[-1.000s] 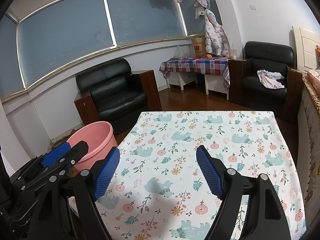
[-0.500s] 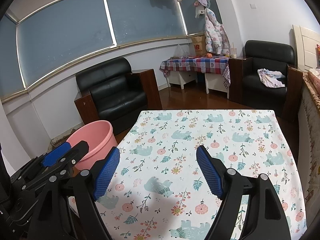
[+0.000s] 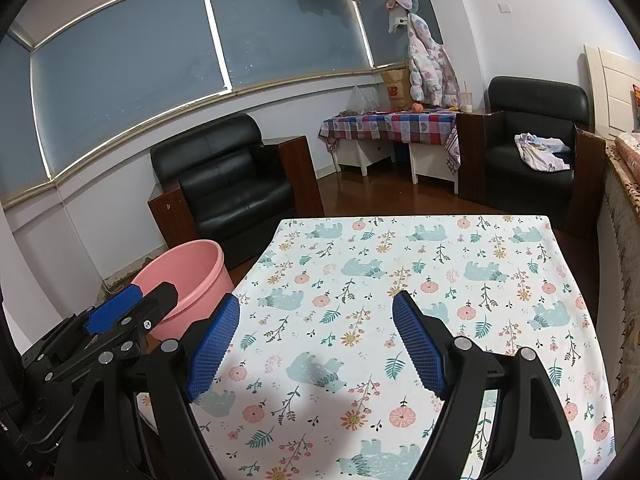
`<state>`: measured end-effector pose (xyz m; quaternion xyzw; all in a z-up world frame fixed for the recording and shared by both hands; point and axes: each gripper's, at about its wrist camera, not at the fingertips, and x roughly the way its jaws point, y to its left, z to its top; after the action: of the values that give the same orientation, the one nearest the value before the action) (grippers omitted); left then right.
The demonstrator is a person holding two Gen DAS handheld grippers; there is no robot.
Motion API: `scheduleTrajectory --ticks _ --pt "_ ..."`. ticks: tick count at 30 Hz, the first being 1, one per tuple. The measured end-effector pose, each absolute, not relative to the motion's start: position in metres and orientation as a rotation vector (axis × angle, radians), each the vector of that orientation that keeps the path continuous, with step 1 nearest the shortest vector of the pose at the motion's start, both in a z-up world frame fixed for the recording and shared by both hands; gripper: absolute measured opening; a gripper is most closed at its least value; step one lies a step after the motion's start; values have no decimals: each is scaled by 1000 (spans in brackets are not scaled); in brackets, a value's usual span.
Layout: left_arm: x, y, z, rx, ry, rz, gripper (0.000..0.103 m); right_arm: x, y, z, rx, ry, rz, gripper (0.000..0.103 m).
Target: Collect trash
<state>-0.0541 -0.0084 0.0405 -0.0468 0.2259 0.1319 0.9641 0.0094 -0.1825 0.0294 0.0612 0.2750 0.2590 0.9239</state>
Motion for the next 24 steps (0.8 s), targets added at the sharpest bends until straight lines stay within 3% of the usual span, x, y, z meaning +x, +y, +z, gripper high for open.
scheduleTrajectory --ticks 24 --pt "-53 -7 32 -91 468 262 47 12 -184 24 129 577 529 78"
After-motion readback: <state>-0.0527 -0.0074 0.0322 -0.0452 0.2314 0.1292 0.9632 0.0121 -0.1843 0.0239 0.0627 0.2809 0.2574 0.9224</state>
